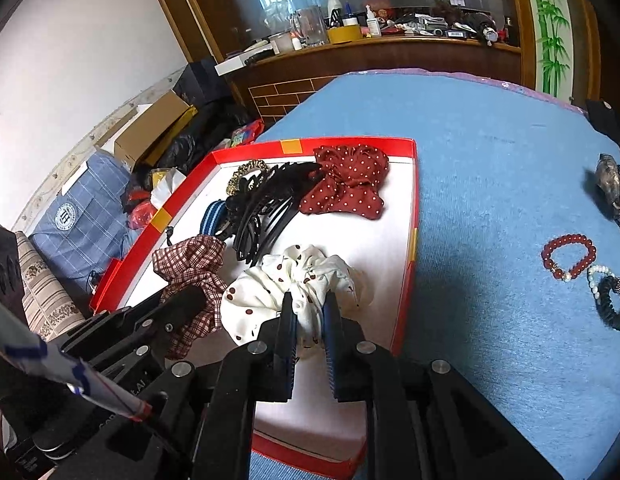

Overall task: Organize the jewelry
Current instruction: 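Lower both scrunchies into the box and open both grippers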

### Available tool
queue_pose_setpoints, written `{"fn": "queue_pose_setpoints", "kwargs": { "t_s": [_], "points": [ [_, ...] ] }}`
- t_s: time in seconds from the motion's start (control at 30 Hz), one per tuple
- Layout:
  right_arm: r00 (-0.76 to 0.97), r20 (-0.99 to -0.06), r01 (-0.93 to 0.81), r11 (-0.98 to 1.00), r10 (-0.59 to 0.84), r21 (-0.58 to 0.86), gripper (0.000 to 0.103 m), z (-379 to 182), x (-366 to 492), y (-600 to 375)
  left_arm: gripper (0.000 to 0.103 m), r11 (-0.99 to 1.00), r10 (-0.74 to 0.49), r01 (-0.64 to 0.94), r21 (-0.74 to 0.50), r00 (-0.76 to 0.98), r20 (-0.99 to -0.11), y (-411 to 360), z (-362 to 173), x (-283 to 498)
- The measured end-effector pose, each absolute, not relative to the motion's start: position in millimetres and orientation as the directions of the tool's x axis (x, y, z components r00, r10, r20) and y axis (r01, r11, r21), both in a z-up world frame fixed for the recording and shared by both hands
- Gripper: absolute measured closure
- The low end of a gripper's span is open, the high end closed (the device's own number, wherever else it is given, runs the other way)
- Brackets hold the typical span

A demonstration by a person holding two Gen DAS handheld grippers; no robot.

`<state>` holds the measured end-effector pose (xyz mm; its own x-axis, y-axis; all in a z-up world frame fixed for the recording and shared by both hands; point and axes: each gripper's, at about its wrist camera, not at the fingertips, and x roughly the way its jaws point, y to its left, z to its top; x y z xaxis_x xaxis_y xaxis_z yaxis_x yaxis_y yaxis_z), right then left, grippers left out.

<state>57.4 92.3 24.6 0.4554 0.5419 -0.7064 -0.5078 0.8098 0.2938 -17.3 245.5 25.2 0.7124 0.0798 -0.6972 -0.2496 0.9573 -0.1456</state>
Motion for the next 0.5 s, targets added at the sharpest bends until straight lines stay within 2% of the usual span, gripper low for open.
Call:
{"fn": "queue_pose_setpoints", "kwargs": {
  "t_s": [0.27,0.5],
  "points": [
    [0.457,-0.710,-0.509,0.812,0.536,0.286,0.086,22.8,57.6,92.9,0.085,0.954,0.087,-0.261,-0.145,0.706,-0.703,247.2,21.9,-14.8],
    [0.461,-0.706,-0.513,0.810,0.538,0.283,0.084,24.9,56.3,91.0,0.076,0.954,0.094,-0.267,-0.140,0.705,-0.703,248.2,22.0,-14.2]
  ]
}}
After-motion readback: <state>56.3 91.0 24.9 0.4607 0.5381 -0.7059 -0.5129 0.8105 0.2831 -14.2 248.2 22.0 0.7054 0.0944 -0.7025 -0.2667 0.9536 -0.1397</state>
